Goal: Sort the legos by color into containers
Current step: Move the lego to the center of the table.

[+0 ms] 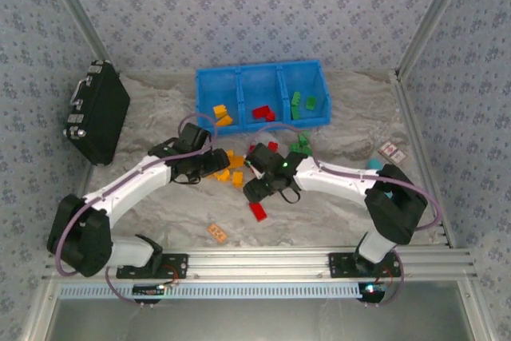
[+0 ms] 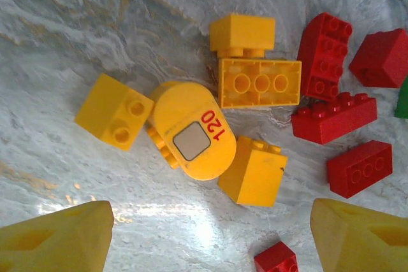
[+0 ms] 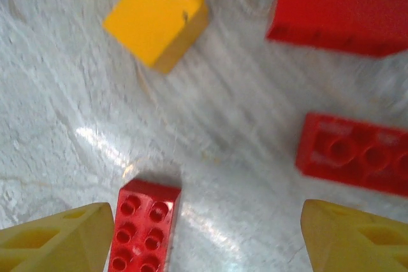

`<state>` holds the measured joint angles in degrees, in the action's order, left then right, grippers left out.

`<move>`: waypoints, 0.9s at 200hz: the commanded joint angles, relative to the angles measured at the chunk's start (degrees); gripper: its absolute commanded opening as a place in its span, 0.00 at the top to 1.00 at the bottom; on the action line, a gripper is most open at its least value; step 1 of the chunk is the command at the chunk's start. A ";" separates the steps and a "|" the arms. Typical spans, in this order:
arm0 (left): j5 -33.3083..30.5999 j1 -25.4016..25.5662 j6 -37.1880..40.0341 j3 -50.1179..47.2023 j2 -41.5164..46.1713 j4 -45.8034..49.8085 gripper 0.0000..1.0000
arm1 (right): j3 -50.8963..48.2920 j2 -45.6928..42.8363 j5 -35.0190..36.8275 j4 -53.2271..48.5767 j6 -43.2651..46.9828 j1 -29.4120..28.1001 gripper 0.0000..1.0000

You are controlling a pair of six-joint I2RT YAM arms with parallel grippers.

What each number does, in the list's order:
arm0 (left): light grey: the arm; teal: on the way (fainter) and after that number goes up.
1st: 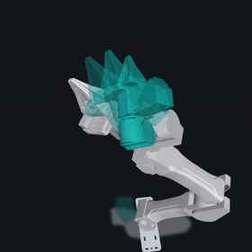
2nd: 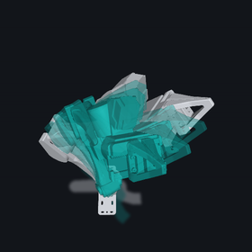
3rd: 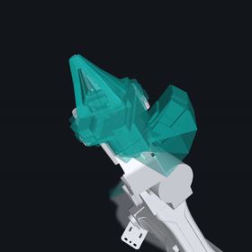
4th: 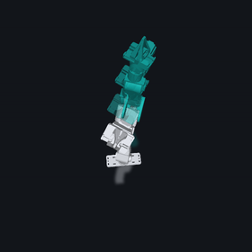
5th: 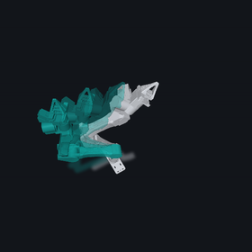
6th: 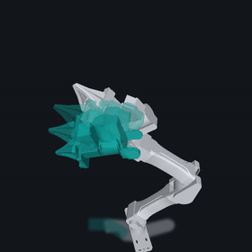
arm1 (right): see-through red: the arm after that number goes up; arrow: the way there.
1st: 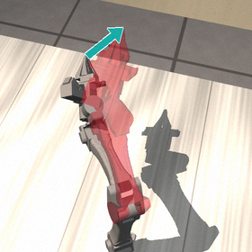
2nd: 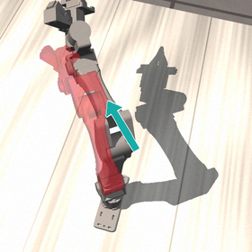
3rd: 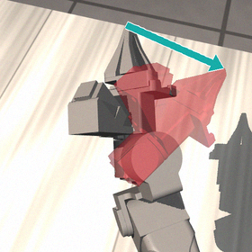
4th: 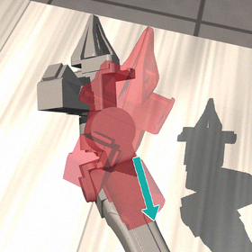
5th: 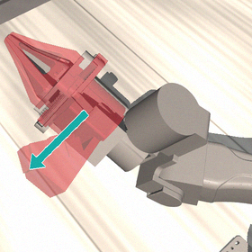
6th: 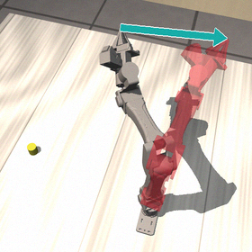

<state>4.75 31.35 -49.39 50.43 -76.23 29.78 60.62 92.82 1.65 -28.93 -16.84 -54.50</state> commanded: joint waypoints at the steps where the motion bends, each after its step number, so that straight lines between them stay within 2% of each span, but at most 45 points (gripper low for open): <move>1: 0.41 1.22 -4.81 1.43 -1.64 -1.15 0.19 | -2.03 -1.31 1.78 0.86 -5.08 -2.59 0.21; 49: -1.18 2.51 -9.44 0.26 -5.32 -4.39 0.21 | -4.33 1.07 3.04 2.02 -6.19 -6.16 0.21; 93: -3.34 4.21 -9.58 1.30 -10.59 -5.51 0.26 | -4.49 3.07 -0.46 4.17 -6.43 -6.06 0.21; 180: -7.14 5.12 -9.51 2.31 -17.53 -6.52 0.35 | -4.92 4.37 -0.93 4.37 -6.02 -6.16 0.21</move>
<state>0.36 36.40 -59.07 51.24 -90.87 22.63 56.12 96.31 1.43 -24.49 -22.31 -60.53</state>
